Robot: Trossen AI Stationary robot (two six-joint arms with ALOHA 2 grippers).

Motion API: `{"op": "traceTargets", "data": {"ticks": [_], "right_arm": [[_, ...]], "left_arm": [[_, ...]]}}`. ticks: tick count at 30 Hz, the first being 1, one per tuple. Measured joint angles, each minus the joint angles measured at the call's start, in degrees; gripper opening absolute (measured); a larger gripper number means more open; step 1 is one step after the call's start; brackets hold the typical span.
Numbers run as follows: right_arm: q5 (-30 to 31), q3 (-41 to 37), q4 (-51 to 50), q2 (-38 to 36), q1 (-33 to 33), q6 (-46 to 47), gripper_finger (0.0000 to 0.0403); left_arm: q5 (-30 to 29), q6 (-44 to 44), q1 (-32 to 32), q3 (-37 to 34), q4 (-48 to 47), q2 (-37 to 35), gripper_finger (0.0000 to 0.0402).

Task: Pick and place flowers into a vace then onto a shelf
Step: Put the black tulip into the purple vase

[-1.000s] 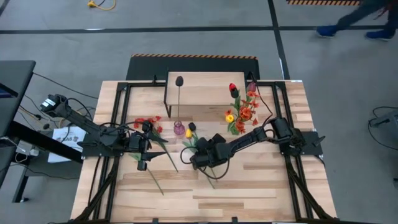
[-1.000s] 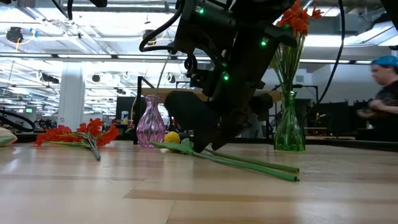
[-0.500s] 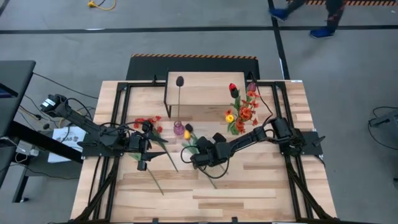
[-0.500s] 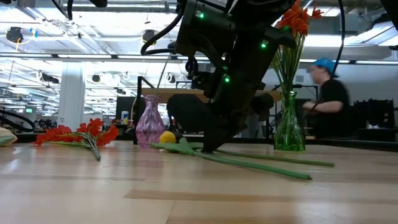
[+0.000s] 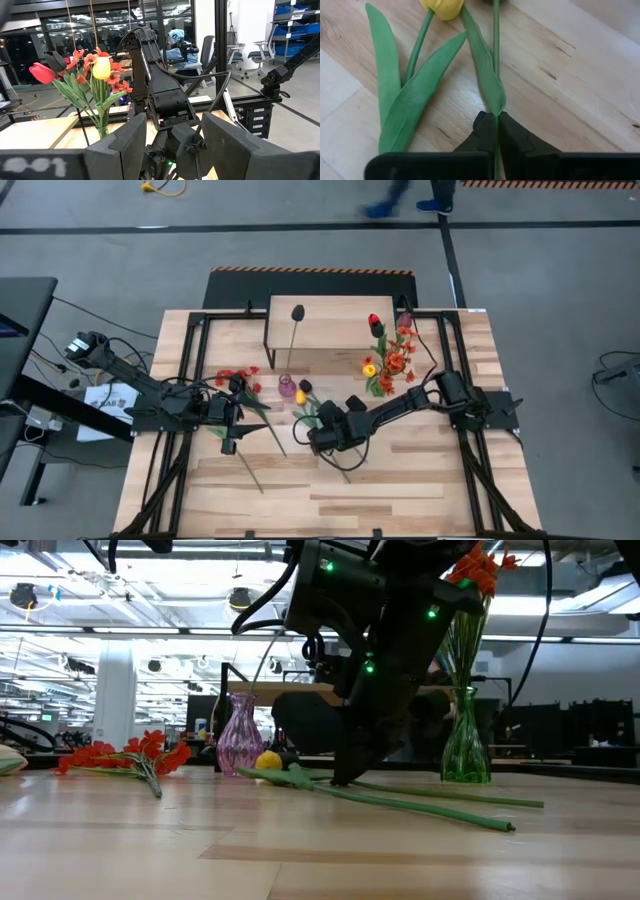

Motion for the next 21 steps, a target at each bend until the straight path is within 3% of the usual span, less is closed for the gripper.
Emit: {"op": "traceTargets", "data": {"ticks": [11,21], "right_arm": [[4.64,-0.28,-8.24,-1.57,2.91,6.14,0.0001],[8.59,2.53,-8.76,-4.27,6.95,6.24,0.0001]], "left_arm": [[0.00,0.00,-0.02,0.00,-0.02,0.15,0.0181],[-0.09,0.00,0.00,0.02,-0.47,0.70,0.0181]]}}
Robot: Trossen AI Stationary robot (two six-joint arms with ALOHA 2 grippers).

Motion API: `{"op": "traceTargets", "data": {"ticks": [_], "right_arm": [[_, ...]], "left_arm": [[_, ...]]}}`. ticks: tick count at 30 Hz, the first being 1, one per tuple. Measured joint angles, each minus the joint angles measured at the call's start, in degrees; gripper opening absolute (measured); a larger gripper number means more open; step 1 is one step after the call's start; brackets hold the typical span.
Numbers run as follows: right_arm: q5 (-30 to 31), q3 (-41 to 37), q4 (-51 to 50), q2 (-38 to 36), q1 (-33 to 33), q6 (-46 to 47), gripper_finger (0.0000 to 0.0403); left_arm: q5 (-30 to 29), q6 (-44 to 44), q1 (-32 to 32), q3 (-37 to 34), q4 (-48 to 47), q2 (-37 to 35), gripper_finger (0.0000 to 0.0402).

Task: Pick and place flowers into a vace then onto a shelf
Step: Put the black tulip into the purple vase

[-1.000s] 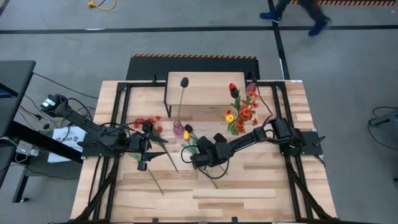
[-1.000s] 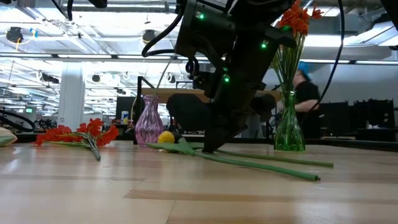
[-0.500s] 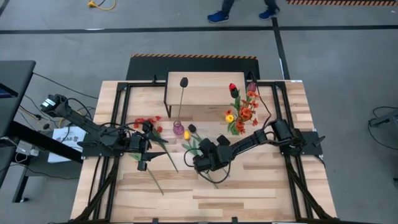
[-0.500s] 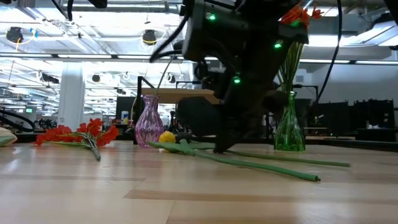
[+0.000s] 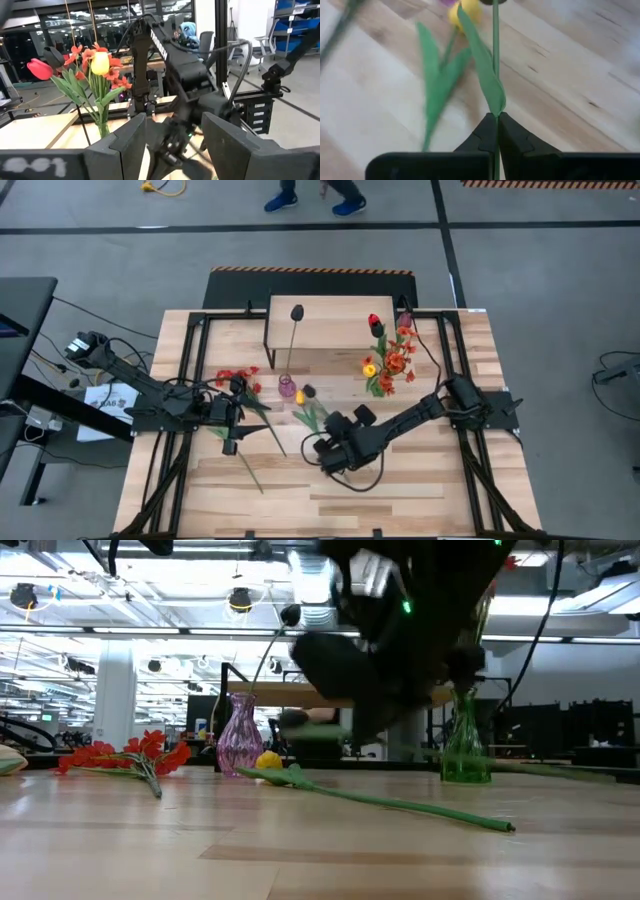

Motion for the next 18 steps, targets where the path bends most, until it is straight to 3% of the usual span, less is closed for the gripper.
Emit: {"op": "traceTargets", "data": {"ticks": [9,18], "right_arm": [[5.57,2.52,-0.89,-4.74,4.70,-2.31,0.0000],[21.57,3.86,4.98,-10.76,12.01,-10.96,0.0000]], "left_arm": [[3.80,0.13,0.17,0.00,0.09,0.66,0.0181],[4.44,0.44,0.39,0.00,3.16,3.43,0.0181]]}}
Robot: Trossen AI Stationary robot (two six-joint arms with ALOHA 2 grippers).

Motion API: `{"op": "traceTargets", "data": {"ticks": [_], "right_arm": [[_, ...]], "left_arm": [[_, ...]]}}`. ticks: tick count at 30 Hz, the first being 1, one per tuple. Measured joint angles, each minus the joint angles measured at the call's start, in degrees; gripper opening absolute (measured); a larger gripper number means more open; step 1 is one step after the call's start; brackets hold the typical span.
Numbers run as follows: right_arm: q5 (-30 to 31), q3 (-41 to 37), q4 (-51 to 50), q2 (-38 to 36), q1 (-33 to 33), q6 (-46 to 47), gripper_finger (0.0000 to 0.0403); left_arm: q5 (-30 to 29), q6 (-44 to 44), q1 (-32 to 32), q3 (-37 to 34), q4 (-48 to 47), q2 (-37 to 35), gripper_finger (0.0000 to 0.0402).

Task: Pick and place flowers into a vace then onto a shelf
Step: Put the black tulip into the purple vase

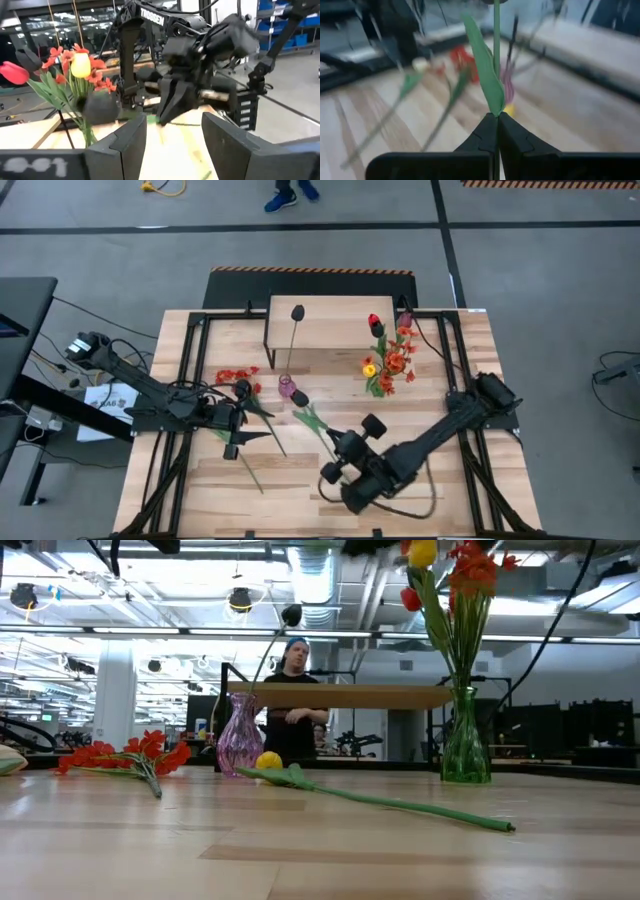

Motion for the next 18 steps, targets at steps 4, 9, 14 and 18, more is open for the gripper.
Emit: {"op": "traceTargets", "data": {"ticks": [4,9,14,18], "right_arm": [[7.18,0.01,6.22,-1.28,2.62,-8.25,0.0000],[11.27,0.01,16.57,-1.53,3.84,-21.68,0.0000],[11.01,0.01,25.60,-1.01,3.19,-33.43,0.0000],[10.07,0.01,28.95,-1.03,2.48,-38.54,0.0000]], "left_arm": [[-0.25,1.66,0.04,0.00,4.86,3.39,0.0181],[-0.48,2.39,1.59,0.00,14.70,8.60,0.0181],[-0.48,0.36,3.79,0.02,23.44,14.15,0.0181],[0.36,-1.66,5.56,0.07,28.98,18.03,0.0181]]}}
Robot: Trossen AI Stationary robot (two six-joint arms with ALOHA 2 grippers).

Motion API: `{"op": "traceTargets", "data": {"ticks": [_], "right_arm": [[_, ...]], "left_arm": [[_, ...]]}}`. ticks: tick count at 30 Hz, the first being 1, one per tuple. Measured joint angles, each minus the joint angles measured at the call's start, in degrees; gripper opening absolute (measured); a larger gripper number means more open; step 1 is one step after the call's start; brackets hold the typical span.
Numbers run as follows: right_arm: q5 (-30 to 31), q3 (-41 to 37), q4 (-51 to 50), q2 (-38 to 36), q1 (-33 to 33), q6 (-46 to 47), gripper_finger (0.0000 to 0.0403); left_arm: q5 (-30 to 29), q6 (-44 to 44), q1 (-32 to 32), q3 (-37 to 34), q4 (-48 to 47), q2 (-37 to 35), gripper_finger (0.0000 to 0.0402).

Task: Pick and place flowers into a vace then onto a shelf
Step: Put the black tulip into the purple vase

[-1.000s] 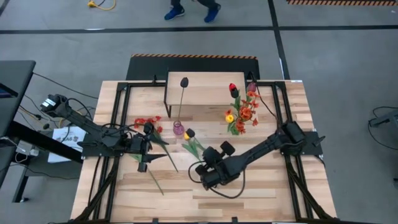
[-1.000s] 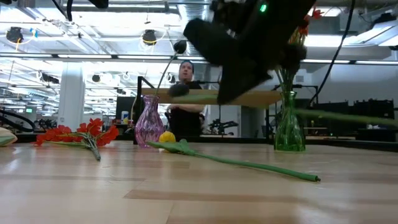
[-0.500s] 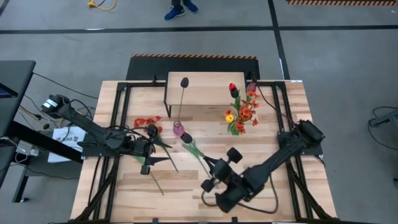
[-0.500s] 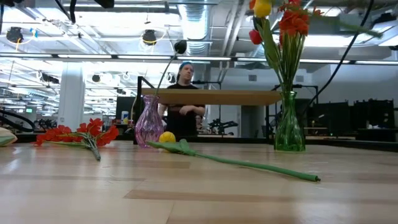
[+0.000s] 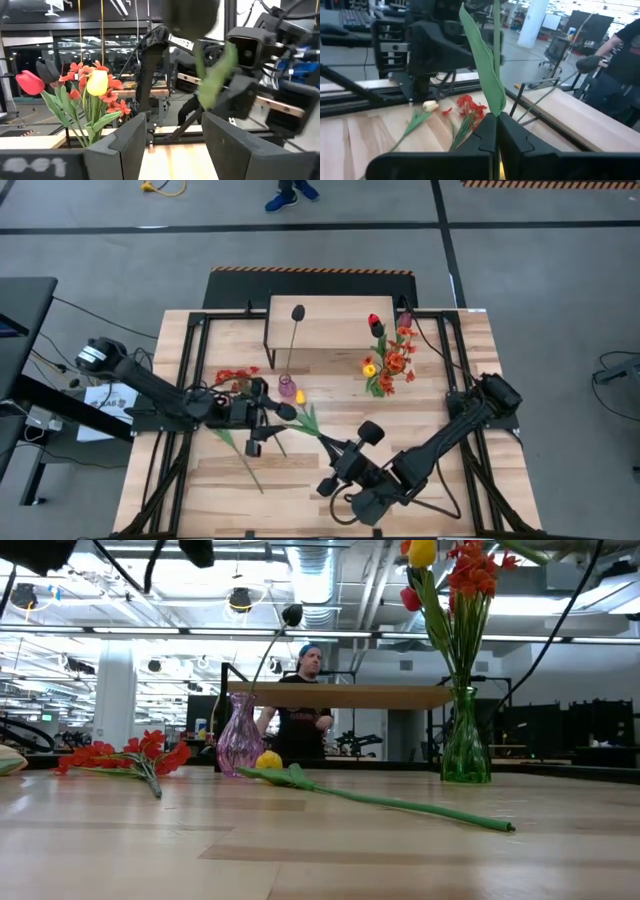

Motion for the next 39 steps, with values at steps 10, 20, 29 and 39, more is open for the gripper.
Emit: {"op": "traceTargets", "data": {"ticks": [10,20,29,39], "right_arm": [[-5.47,0.00,3.86,0.00,-2.91,-5.23,0.0000],[-6.56,0.00,3.66,0.02,-4.38,-5.33,0.0000],[-6.74,0.00,3.59,0.02,-4.43,-5.35,0.0000],[-7.84,0.00,3.55,0.02,-4.43,-5.33,0.0001]], "left_arm": [[4.93,-1.32,1.89,3.67,1.49,6.01,0.0181],[8.91,-1.86,1.88,6.18,1.62,9.24,0.0181],[8.17,-1.01,1.89,6.16,3.10,9.27,0.0178],[6.83,1.05,1.89,6.16,3.24,9.27,0.0084]]}}
